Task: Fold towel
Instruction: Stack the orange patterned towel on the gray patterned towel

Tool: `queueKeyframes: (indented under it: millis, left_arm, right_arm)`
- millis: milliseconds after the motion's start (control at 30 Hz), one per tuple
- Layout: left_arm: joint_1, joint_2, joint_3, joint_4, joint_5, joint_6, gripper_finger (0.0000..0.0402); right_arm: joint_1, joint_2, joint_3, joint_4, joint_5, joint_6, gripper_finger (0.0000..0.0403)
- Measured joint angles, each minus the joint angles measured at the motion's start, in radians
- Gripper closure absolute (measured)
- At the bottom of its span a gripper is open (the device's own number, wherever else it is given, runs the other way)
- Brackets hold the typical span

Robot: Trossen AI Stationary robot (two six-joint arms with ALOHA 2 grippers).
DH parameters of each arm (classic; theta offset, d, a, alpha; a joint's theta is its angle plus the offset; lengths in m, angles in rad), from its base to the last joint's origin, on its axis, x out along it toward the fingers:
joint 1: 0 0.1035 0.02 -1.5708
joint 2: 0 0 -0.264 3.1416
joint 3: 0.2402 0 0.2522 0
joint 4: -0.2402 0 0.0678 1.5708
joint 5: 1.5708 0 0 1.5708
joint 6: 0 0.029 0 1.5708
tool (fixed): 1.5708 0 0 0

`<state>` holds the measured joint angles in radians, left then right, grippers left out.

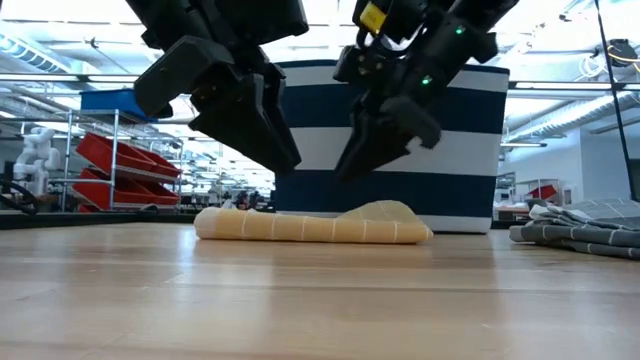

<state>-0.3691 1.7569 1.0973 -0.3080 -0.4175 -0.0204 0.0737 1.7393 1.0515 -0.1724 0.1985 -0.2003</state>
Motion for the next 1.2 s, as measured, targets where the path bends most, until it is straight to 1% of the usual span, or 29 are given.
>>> queueKeyframes:
  millis: [133,233,467,600,700,800,867,933,1067,1100,1200]
  left_arm:
    - [0.000,0.000,0.000,-0.002,0.000,0.000,0.0216]
    - [0.000,0.000,0.000,-0.002,0.000,-0.001,0.0216]
    - [0.000,0.000,0.000,-0.002,0.002,-0.025,0.0216]
    - [0.000,0.000,0.000,-0.002,0.002,-0.024,0.0216]
    - [0.004,0.000,0.000,-0.002,0.002,-0.023,0.0216]
    - [0.011,0.000,0.000,-0.005,0.002,-0.023,0.0216]
    - [0.021,0.000,0.000,-0.017,0.002,-0.014,0.0216]
    - [0.028,0.008,0.000,-0.024,0.001,0.005,0.0216]
    - [0.037,0.043,0.000,-0.028,0.003,0.052,0.0216]
    - [0.037,0.053,0.000,-0.025,0.011,0.056,0.0216]
    - [0.037,0.079,0.000,-0.005,0.021,0.078,0.0216]
  right_arm:
    - [0.048,0.000,-0.001,-0.034,-0.062,0.056,0.0242]
    - [0.083,0.000,-0.021,-0.032,-0.070,0.076,0.0242]
    - [0.107,0.000,-0.115,-0.021,-0.005,0.142,0.0242]
    - [0.107,0.001,-0.158,0.042,0.004,0.162,0.0243]
    - [0.107,0.001,-0.174,0.052,0.075,0.164,0.0244]
    - [0.096,0.016,-0.181,0.052,0.082,0.168,0.0252]
    - [0.096,0.034,-0.181,0.058,0.067,0.176,0.0267]
    - [0.097,0.057,-0.178,0.065,0.066,0.192,0.0295]
    - [0.110,0.083,-0.178,0.077,0.019,0.223,0.0381]
    - [0.117,0.084,-0.178,0.085,0.013,0.232,0.0390]
    - [0.153,0.080,-0.175,0.108,-0.006,0.269,0.0393]
